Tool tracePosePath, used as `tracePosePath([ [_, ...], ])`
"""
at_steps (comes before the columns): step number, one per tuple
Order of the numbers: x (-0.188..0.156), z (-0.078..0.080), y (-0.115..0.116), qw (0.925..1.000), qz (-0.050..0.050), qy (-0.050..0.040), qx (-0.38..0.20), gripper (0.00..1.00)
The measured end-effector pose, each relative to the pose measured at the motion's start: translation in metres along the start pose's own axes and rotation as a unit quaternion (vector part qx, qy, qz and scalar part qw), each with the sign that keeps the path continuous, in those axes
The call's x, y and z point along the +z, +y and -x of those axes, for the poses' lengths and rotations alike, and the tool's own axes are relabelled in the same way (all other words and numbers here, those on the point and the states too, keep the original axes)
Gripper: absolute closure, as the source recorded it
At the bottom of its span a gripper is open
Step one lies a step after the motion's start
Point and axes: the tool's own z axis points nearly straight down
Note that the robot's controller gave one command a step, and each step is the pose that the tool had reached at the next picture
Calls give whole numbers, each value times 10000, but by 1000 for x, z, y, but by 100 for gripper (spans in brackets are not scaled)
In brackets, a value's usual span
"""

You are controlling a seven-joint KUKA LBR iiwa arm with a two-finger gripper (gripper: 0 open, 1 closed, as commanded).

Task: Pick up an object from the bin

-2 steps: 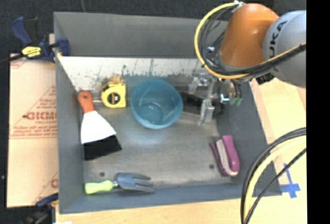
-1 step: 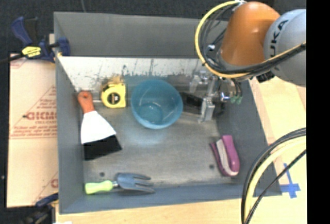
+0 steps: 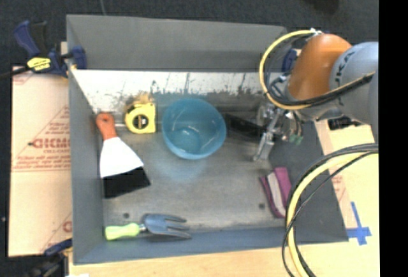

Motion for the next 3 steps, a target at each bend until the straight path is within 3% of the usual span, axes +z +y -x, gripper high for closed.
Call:
tracePosePath([
  [1,-54,7,26,9962,-1,-8,-865,0],
  [2,-26,3,10,9977,-14,8,683,0],
  [3,4,0,12,9995,-8,1,313,0],
])
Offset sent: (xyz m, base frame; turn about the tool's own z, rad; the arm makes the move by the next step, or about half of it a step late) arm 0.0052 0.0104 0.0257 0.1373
